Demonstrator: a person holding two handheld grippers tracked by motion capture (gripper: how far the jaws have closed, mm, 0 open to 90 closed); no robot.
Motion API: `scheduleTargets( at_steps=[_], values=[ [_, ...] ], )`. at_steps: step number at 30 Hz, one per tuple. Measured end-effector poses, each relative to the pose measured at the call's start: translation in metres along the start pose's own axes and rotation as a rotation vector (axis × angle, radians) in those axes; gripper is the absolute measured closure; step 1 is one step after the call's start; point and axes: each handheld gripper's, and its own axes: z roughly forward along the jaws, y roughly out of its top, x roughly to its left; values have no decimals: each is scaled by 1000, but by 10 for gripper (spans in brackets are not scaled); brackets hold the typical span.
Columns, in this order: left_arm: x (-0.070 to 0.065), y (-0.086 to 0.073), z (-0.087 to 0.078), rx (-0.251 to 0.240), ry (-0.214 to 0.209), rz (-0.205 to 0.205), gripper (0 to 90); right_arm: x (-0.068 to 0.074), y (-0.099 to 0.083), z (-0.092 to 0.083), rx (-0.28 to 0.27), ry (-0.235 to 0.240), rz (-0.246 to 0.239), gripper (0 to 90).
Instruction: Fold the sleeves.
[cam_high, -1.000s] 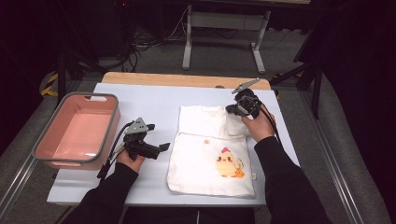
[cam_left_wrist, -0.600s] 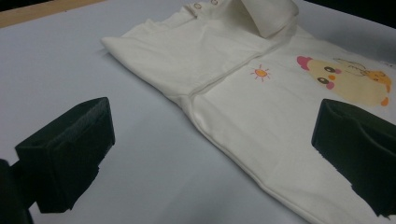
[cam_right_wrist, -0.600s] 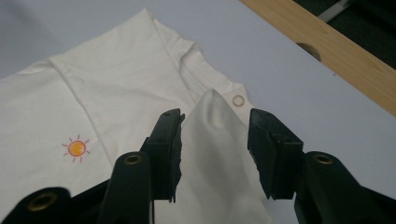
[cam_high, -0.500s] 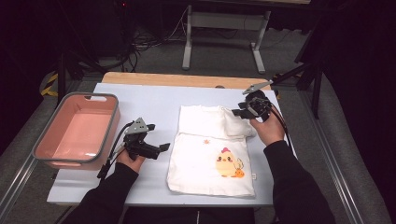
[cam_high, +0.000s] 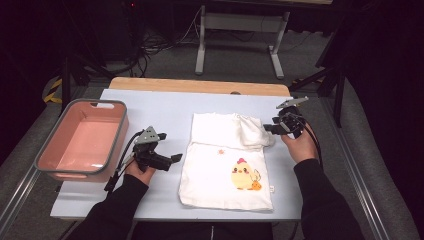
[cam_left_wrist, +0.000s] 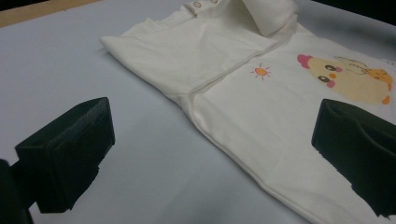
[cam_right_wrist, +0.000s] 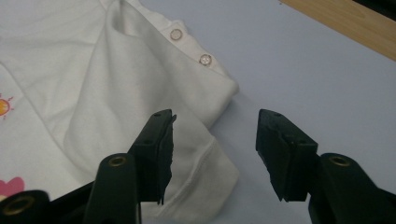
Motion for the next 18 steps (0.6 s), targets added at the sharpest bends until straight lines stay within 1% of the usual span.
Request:
scheduleTargets(
  at_steps=[1,2,3,5,7,10,15,16,18],
  values=[
    [0,0,0,0,0,1,2,-2,-2,2,3,6,17,447],
    [0,0,0,-2,4,10,2,-3,-3,3,6,8,26,438],
    [0,0,0,-4,1,8,2,-5,-5,5,13,11,38,427],
    [0,0,0,-3,0,11,2,-7,-9,10,25,17,53,409],
    [0,0,0,-4,-1,11,2,-8,-12,13,29,20,55,406],
    [0,0,0,-4,0,11,2,-9,-16,18,42,23,75,389],
    [0,0,0,-4,0,12,1,-11,-21,26,61,22,90,329],
    [0,0,0,-4,1,12,2,-11,-24,28,71,29,98,309],
    [0,0,0,-4,0,12,1,-11,-25,30,79,30,99,309]
  ],
)
